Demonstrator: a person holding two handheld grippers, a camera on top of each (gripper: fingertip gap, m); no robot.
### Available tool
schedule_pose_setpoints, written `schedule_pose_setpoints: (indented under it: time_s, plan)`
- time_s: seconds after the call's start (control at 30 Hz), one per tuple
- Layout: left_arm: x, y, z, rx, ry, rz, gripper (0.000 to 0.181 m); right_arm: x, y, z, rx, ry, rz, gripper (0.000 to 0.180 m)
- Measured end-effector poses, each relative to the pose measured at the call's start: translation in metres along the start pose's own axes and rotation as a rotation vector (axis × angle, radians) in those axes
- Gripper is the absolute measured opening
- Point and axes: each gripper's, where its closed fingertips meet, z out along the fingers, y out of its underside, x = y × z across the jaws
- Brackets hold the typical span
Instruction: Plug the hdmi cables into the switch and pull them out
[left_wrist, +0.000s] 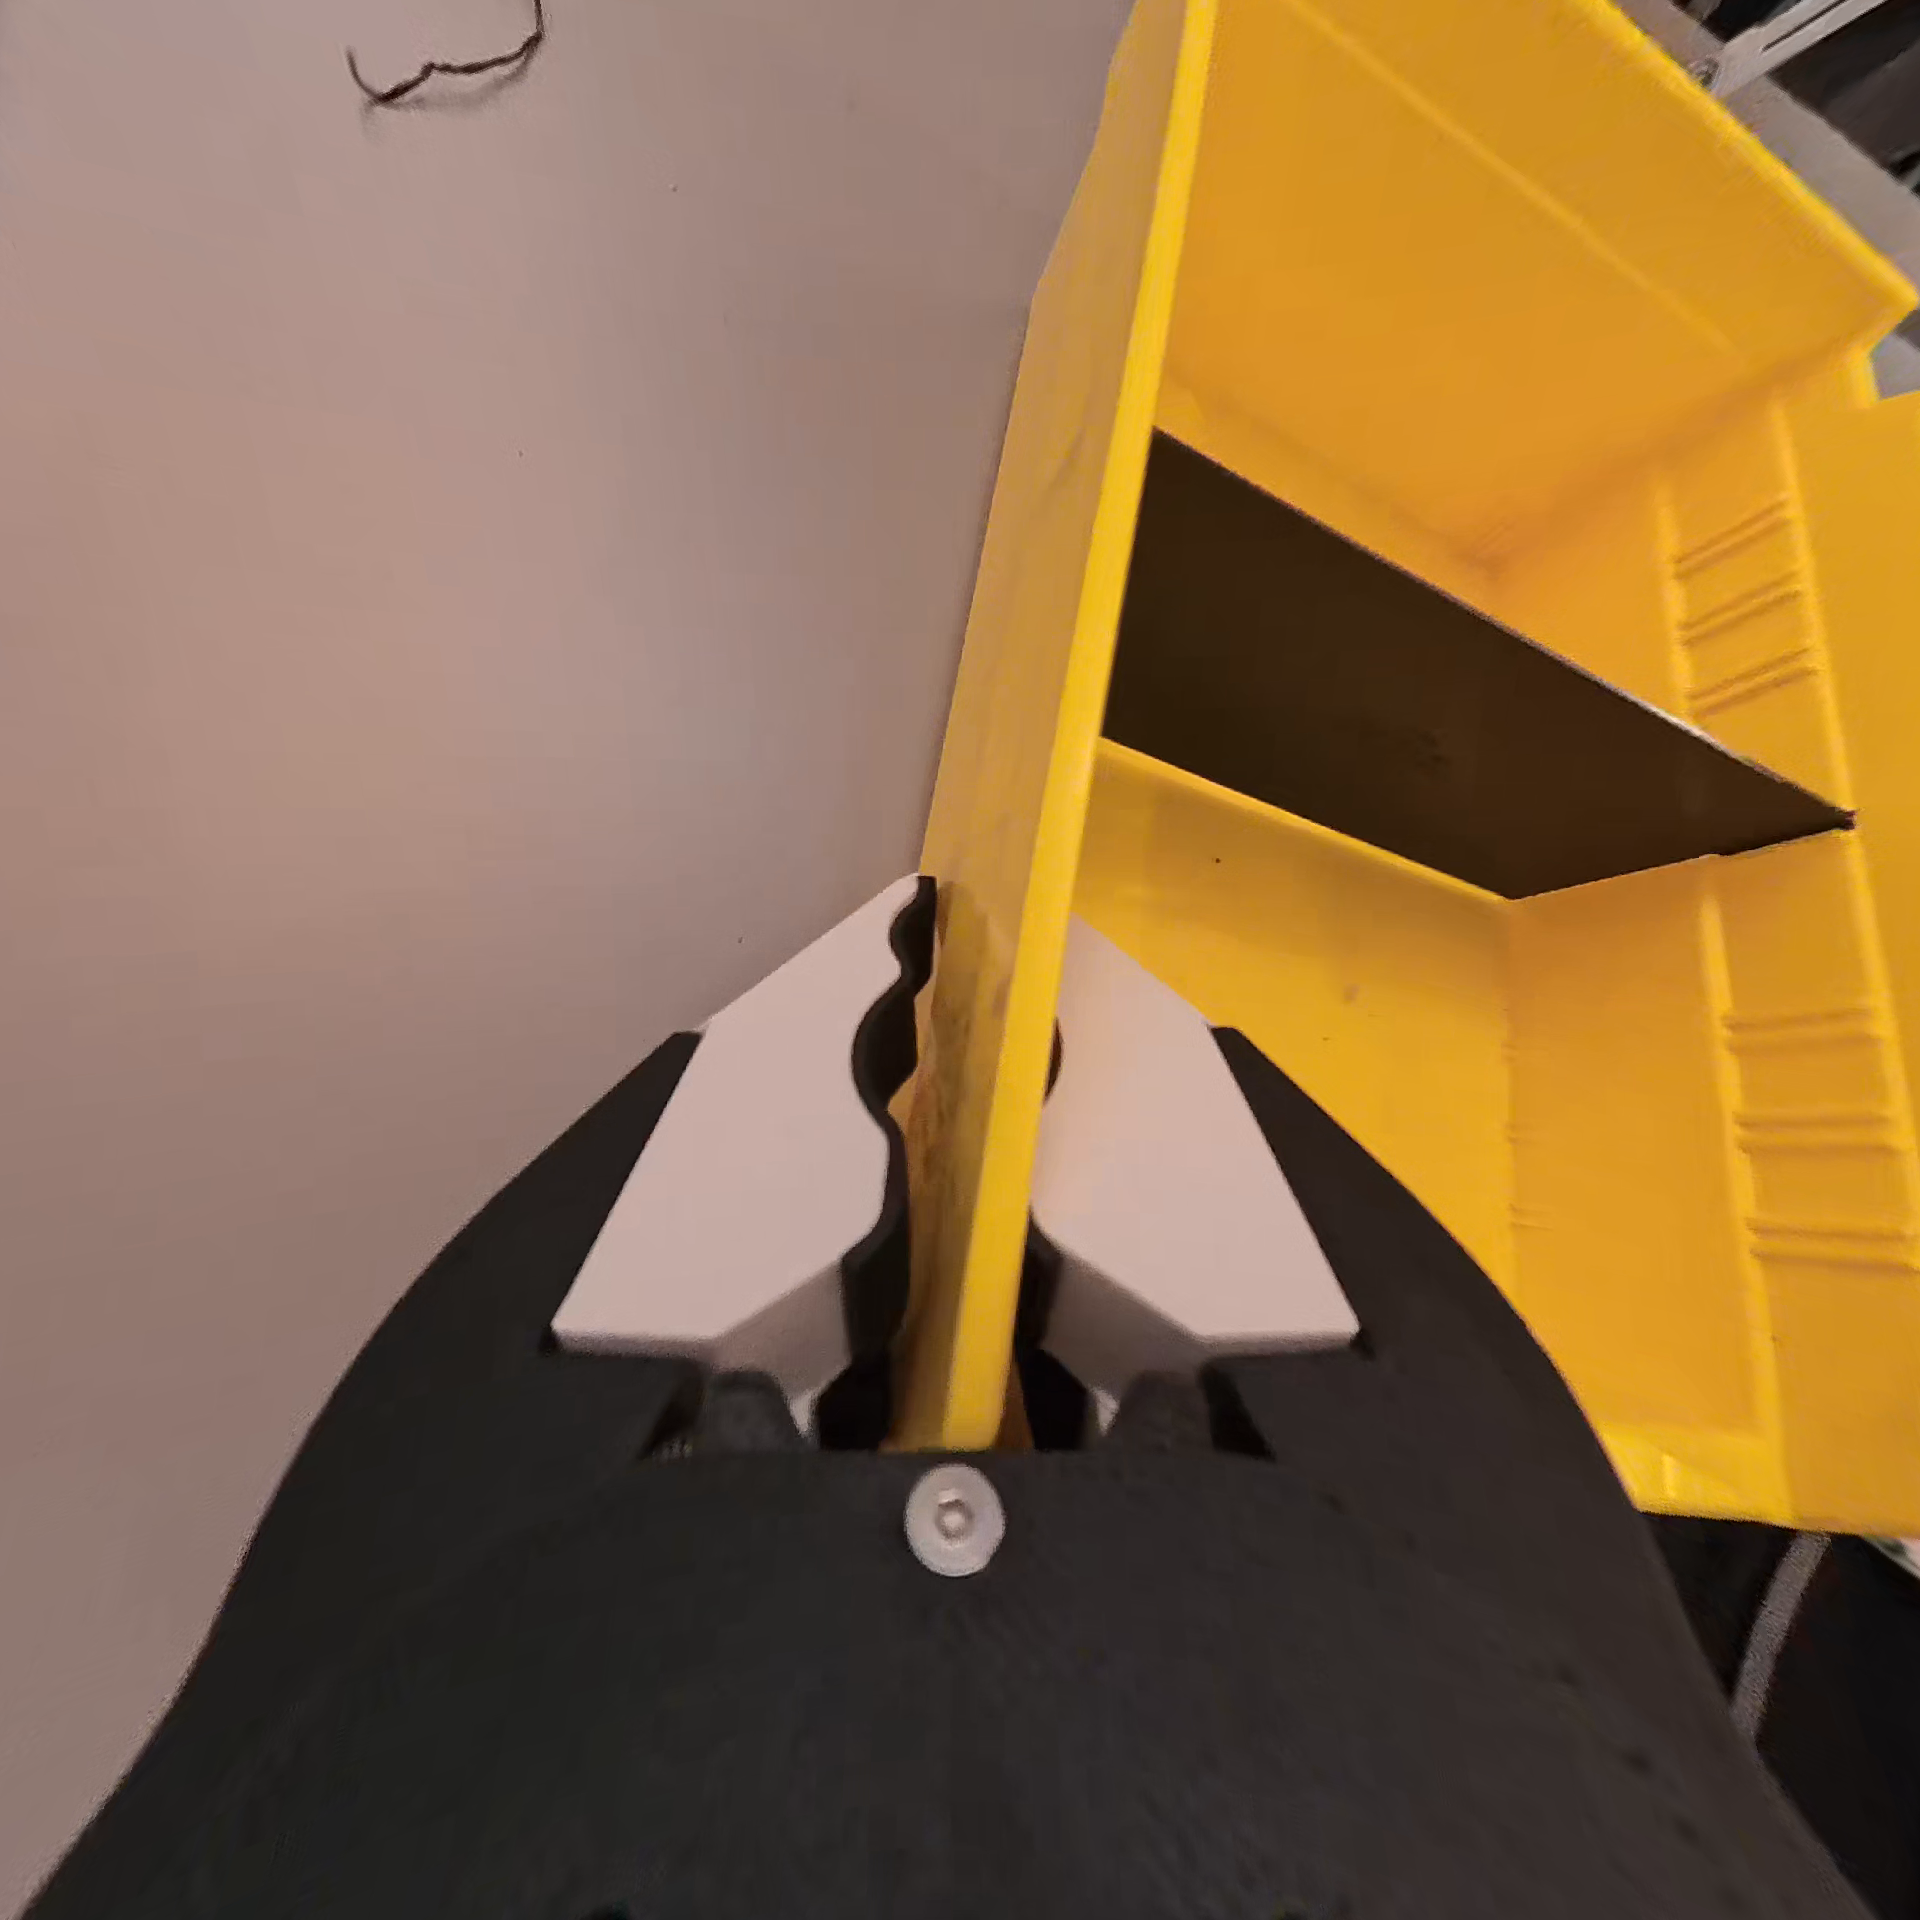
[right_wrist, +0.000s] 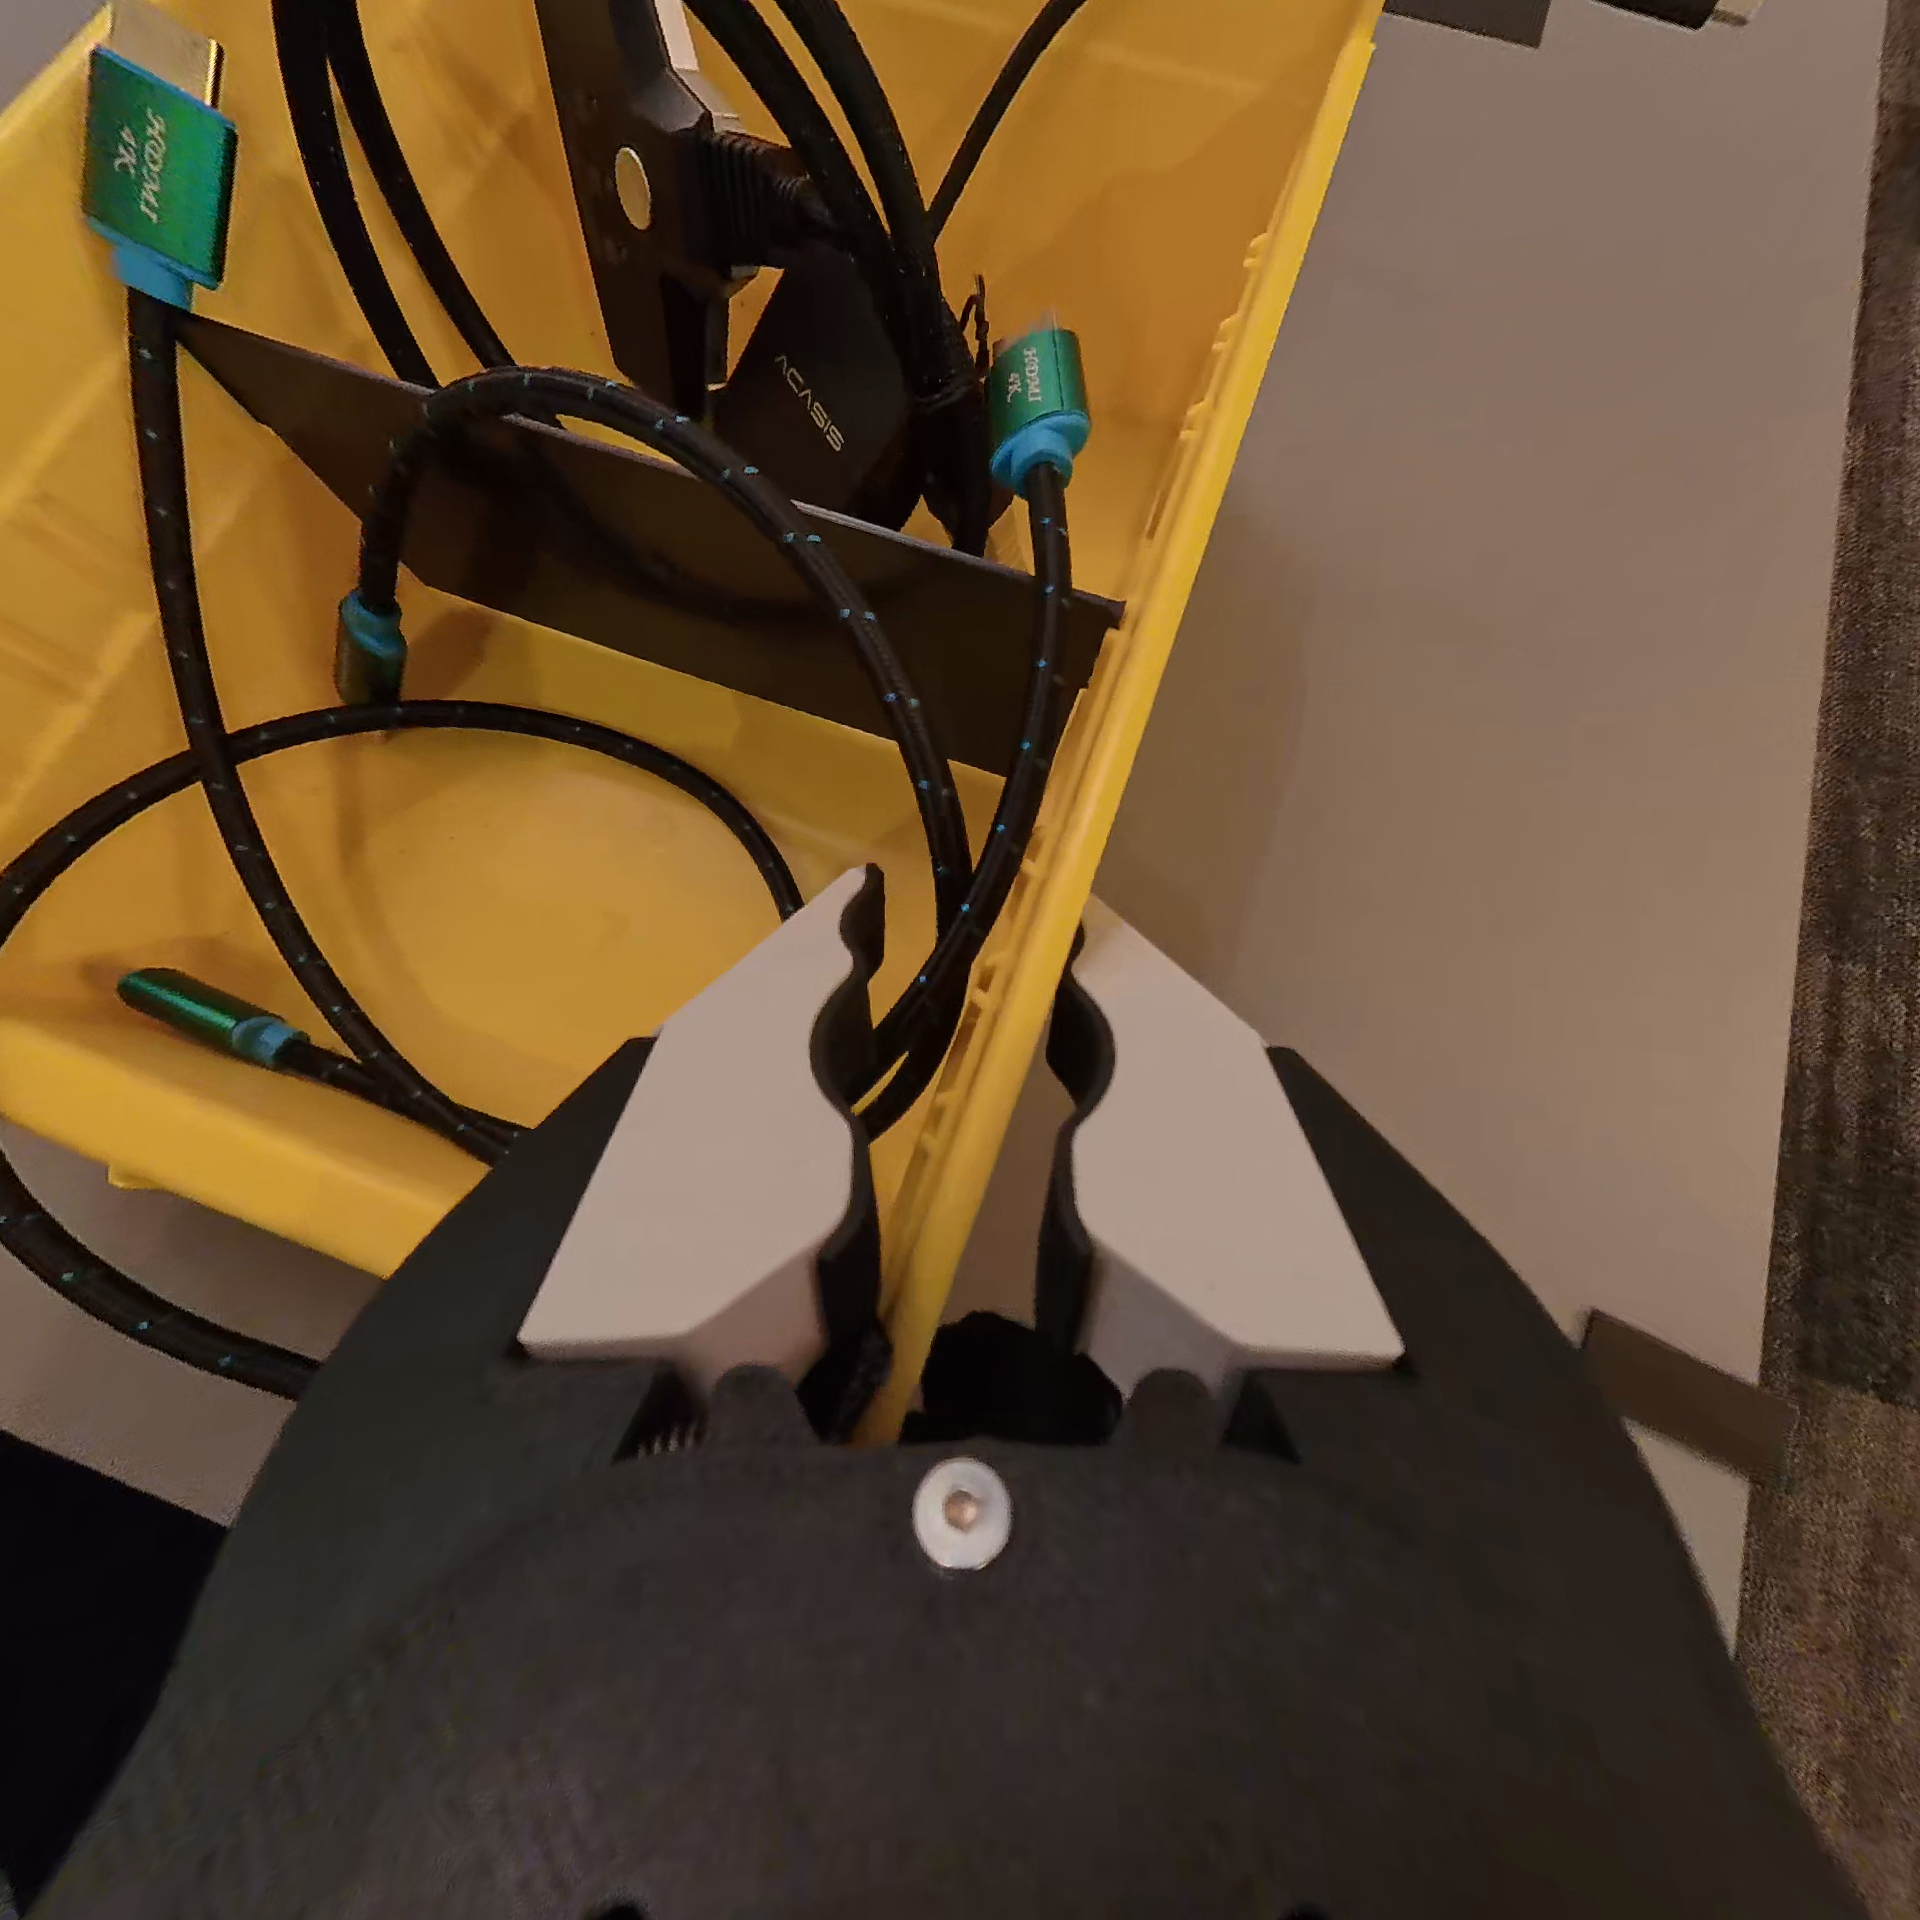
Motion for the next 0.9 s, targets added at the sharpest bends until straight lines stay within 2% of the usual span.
schedule_pose_setpoints:
  time_s: [0.23, 0.5, 0.7, 0.9]
  plan:
    - [0.008, -0.013, 0.009, 0.042, 0.021, -0.051, 0.005, -0.030, -0.017, 0.019, -0.003, -0.041, -0.010, 0.028]
    - [0.040, -0.063, -0.015, 0.282, 0.161, -0.134, 0.005, -0.094, -0.047, 0.054, -0.004, -0.100, -0.035, 0.037]
    - [0.040, -0.081, -0.038, 0.450, 0.218, -0.184, 0.005, -0.169, -0.079, 0.087, 0.015, -0.170, -0.069, 0.039]
    - [0.038, -0.094, -0.070, 0.573, 0.266, -0.189, 0.005, -0.270, -0.108, 0.117, 0.039, -0.292, -0.107, 0.044]
